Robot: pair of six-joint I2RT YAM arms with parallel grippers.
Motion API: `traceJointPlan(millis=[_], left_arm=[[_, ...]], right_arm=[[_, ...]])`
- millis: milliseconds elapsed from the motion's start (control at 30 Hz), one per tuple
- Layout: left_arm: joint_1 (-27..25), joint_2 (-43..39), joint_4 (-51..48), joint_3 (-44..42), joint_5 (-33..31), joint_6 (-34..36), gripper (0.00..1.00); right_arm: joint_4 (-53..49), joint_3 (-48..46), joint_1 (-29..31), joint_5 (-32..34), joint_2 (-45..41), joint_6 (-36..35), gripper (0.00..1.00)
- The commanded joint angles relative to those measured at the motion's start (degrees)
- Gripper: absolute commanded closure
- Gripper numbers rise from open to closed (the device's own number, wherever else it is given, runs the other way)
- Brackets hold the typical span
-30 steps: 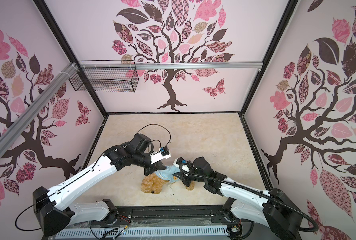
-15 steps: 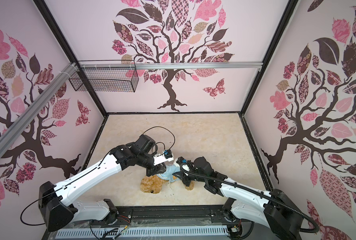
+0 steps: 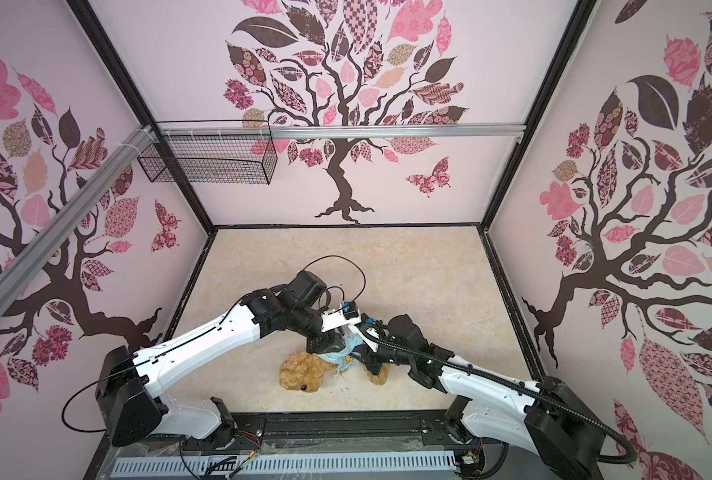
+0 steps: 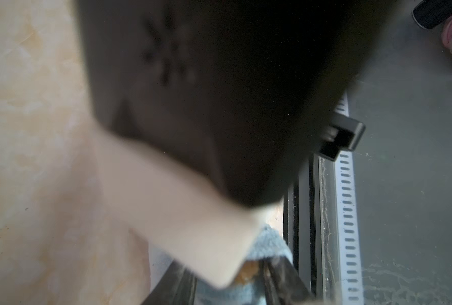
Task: Dress the teddy bear
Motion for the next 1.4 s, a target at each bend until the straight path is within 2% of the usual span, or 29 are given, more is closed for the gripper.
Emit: traceJointPlan(millis=[0,100,267,367,500,667,767,833,967,1100,1167,1233,1367], left_arm=[[-1.4,2.4,2.3,-0.1,0.3,-0.3,0.57],[-1.4,3.2,1.8,-0.5,0.7,-0.3,0.63],[-1.1,-0.1,3.6,-1.1,2.5,-2.4,0.88],[1.2,-4.3,7.9,-2.5,6.1,-6.3,1.0],[6.1,-10.7,19.9,-6.9,11.4,-17.3,1.0],[11.0,-17.6,39.0,-15.5,11.7,-34.1,1.0],[14.6,-20.2,46.6,-20.2,11.5,-41.8,1.0],[16.4,-21.8,48.9,-22.6,11.4,-44.1,1.0],[17.0,-23.8,44.2,-24.5,11.1,-39.9,1.0],[17.2,-24.3,44.7,-25.3,10.5,-40.7,1.0],[16.8,-24.2,44.2,-25.2,12.2,-38.5,1.0],[14.9,-23.8,35.7,-22.9,10.5,-30.3,1.0],[11.9,-20.8,19.4,-15.6,5.4,-17.5,0.81]], right_arm=[[14.4,2.3,0.7,-4.4,-0.7,3.1,0.87],[17.7,1.3,0.7,-3.7,-1.0,5.8,0.88],[17.6,-2.8,0.6,2.3,-2.8,7.0,0.91],[16.3,-5.5,0.4,7.3,-4.1,8.1,0.94],[17.5,-9.4,-0.5,11.6,-5.0,12.4,0.95],[19.9,-12.8,-0.7,14.8,-4.8,16.8,0.95],[20.9,-13.8,-0.9,16.5,-4.5,18.5,0.96],[22.1,-14.5,-1.9,16.7,-4.5,20.0,0.96],[25.2,-15.2,-4.6,13.0,-5.1,21.8,0.97],[24.4,-13.9,-4.5,8.7,-5.8,17.3,0.97],[21.8,-12.3,-4.5,6.5,-5.8,14.2,0.97],[18.7,-10.4,-4.3,4.2,-5.8,10.9,0.97],[13.8,-7.3,-2.0,3.9,-5.9,5.0,0.98]])
